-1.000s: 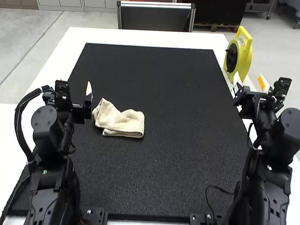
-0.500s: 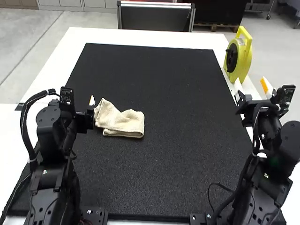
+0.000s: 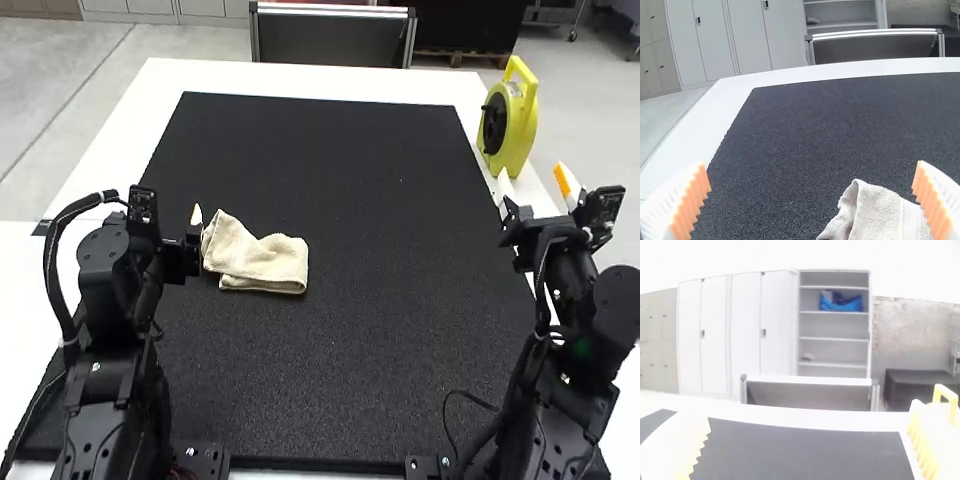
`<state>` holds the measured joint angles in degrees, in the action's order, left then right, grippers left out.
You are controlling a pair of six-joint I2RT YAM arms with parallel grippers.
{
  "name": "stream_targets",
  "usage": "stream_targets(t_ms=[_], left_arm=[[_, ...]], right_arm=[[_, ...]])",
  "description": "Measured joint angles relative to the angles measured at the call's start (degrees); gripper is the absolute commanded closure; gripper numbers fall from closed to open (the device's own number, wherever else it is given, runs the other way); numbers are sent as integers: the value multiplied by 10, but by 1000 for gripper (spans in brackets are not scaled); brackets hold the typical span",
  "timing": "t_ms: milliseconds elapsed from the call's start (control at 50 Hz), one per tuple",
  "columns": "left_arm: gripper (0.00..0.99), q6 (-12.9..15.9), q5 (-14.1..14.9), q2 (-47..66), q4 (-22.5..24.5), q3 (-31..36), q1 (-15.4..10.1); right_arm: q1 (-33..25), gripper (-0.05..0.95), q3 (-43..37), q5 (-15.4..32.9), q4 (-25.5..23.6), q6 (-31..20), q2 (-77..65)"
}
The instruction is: Fold the towel.
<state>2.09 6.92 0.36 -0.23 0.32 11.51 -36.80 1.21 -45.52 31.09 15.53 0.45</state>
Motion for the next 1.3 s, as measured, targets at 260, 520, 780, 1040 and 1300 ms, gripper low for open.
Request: stream_targets(t_ms=[260, 520, 780, 1040, 1300], left_arm=[[36, 0, 0, 0, 0, 0, 0], [36, 0, 0, 0, 0, 0, 0], [36, 0, 0, 0, 0, 0, 0], [36, 0, 0, 0, 0, 0, 0], [36, 0, 0, 0, 0, 0, 0]], right_arm=[[256, -10, -9, 374, -177, -133, 1], [326, -10, -9, 453, -309, -192, 1], [329, -10, -9, 449, -310, -186, 1], [333, -10, -9, 449, -310, -183, 1], [333, -10, -9, 449, -310, -183, 1]])
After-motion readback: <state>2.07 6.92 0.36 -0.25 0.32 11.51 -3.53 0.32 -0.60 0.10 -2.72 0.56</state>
